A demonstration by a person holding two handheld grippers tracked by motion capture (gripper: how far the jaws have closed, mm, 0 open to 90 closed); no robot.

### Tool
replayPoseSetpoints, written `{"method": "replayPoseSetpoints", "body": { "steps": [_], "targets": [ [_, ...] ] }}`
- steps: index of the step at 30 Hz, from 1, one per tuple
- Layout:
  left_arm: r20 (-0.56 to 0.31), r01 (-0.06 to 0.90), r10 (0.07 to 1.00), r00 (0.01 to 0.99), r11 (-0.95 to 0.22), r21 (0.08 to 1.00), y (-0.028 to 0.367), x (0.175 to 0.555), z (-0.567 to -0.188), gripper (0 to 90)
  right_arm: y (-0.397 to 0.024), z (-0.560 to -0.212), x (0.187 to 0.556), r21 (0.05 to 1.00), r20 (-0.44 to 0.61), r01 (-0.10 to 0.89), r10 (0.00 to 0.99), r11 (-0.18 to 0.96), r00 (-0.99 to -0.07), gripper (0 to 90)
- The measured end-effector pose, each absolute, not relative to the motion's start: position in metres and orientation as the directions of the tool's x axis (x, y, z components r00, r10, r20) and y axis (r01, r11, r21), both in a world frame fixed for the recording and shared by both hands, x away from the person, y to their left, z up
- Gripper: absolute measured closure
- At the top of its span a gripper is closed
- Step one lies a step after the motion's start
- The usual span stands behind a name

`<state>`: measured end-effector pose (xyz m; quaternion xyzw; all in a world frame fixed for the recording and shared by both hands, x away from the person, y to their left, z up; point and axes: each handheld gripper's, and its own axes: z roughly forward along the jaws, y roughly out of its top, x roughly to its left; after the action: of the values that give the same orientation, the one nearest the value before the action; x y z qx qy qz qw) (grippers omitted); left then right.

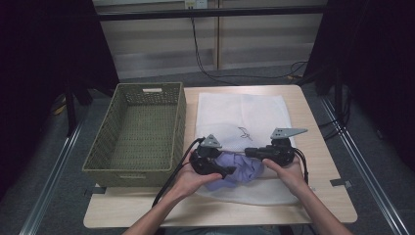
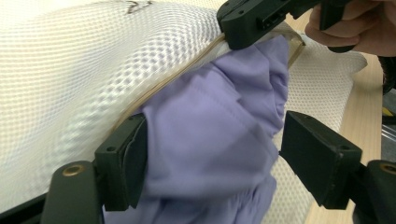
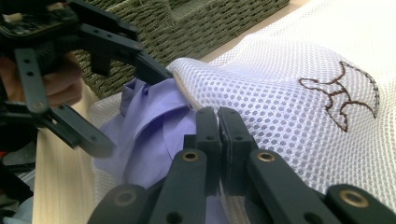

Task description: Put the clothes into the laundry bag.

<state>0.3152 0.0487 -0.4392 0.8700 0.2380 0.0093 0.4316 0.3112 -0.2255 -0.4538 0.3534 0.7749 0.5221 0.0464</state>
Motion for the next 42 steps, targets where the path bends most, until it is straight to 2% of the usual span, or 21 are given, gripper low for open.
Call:
{"method": "replayPoseSetpoints", "body": {
  "steps": [3,5,10,11,17,20,23,25,29,35,42],
  "targets": [
    [-0.175,0.393,0.425,0.888,-0.506,0.767,0.056,0.311,-0.437,26.3,-0.226,-0.453,0.311,0.843,0.300,0.499,0.595,0.200,-0.746,86.1],
    [-0.153,0.364,0.427,0.891,-0.473,0.802,0.069,0.302,-0.429,26.8,-0.227,-0.453,0.311,0.847,0.300,0.495,0.593,0.194,-0.747,80.8],
    [-0.177,0.361,0.400,0.899,-0.448,0.818,0.084,0.291,-0.423,33.9,-0.228,-0.449,0.310,0.857,0.301,0.483,0.584,0.181,-0.754,73.2],
    [-0.188,0.354,0.368,0.911,-0.460,0.814,0.088,0.284,-0.426,40.8,-0.227,-0.445,0.309,0.861,0.304,0.479,0.581,0.172,-0.755,68.9],
    [-0.208,0.351,0.322,0.924,-0.491,0.798,0.093,0.263,-0.442,54.6,-0.222,-0.435,0.304,0.873,0.304,0.459,0.550,0.167,-0.778,60.9],
    [-0.214,0.346,0.300,0.930,-0.511,0.787,0.094,0.258,-0.445,58.0,-0.217,-0.431,0.302,0.880,0.300,0.445,0.531,0.168,-0.793,59.6],
    [-0.257,0.387,0.311,0.915,-0.494,0.778,0.092,0.256,-0.453,70.6,-0.211,-0.430,0.299,0.875,0.302,0.446,0.509,0.187,-0.806,58.1],
    [-0.251,0.373,0.290,0.924,-0.531,0.761,0.087,0.254,-0.458,73.3,-0.204,-0.431,0.296,0.870,0.305,0.448,0.488,0.206,-0.817,58.0],
    [-0.237,0.351,0.268,0.934,-0.560,0.750,0.073,0.251,-0.467,71.1,-0.193,-0.432,0.291,0.861,0.309,0.450,0.458,0.237,-0.833,60.0],
    [-0.204,0.325,0.260,0.944,-0.619,0.715,0.061,0.253,-0.482,73.8,-0.170,-0.446,0.287,0.826,0.319,0.465,0.414,0.320,-0.852,67.5],
    [-0.183,0.313,0.260,0.948,-0.661,0.682,0.057,0.256,-0.488,70.7,-0.160,-0.464,0.288,0.796,0.309,0.470,0.412,0.382,-0.857,64.8]
  ]
}}
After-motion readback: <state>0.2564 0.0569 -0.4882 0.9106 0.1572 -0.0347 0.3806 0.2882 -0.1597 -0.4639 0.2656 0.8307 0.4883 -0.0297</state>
